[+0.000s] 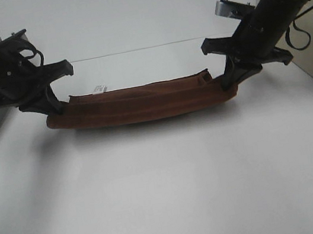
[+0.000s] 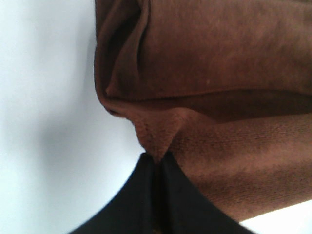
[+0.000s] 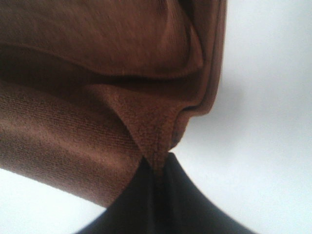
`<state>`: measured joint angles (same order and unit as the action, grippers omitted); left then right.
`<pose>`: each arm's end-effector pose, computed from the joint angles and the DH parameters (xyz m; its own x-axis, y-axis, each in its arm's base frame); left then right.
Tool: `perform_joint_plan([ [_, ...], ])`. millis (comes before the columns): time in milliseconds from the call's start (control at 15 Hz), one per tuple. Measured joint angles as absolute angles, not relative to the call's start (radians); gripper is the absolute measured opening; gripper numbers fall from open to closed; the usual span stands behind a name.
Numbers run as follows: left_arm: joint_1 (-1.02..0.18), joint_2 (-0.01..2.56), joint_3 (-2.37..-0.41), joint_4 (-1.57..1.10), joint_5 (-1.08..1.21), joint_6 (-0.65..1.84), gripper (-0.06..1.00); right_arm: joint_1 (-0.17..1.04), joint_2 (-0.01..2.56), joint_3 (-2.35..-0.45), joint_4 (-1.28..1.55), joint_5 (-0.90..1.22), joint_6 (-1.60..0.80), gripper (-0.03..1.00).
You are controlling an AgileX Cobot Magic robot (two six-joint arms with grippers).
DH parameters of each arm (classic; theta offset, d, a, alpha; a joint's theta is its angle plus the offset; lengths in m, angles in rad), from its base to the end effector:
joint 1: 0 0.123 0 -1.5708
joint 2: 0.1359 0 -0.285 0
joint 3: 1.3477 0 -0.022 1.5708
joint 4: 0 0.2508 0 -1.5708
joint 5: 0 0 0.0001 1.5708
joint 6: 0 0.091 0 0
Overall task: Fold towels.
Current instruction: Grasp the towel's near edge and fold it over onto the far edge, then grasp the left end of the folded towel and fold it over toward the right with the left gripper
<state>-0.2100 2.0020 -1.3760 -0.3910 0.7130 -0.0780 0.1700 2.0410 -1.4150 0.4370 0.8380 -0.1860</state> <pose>0.3967 -0.1078 0.1710 -0.9573 -0.1635 -0.2383 -0.0733 0.9351 -0.3467 0.3989 0.0975 0.1636 -0.9775 -0.0555 -0.2036 -0.1221 0.9356 0.3313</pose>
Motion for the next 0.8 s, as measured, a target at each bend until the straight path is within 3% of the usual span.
perform_joint_plan([
  [400,-0.152,2.172,-1.545,-0.395,0.606,-0.113,0.01,0.170,2.262,-1.720,0.428,0.858,-0.185,0.00],
  [533,-0.152,2.237,-1.594,-0.395,0.595,-0.109,0.13,0.170,2.321,-1.759,0.430,0.854,-0.185,0.04],
  [600,-0.152,2.262,-1.615,-0.393,0.593,-0.099,0.29,0.170,2.340,-1.762,0.436,0.854,-0.185,0.16],
  [733,-0.152,2.272,-1.629,-0.391,0.589,-0.090,0.67,0.168,2.351,-1.766,0.440,0.856,-0.184,0.53],
  [800,-0.152,2.272,-1.629,-0.386,0.589,-0.090,0.78,0.168,2.349,-1.767,0.439,0.856,-0.184,0.70],
])
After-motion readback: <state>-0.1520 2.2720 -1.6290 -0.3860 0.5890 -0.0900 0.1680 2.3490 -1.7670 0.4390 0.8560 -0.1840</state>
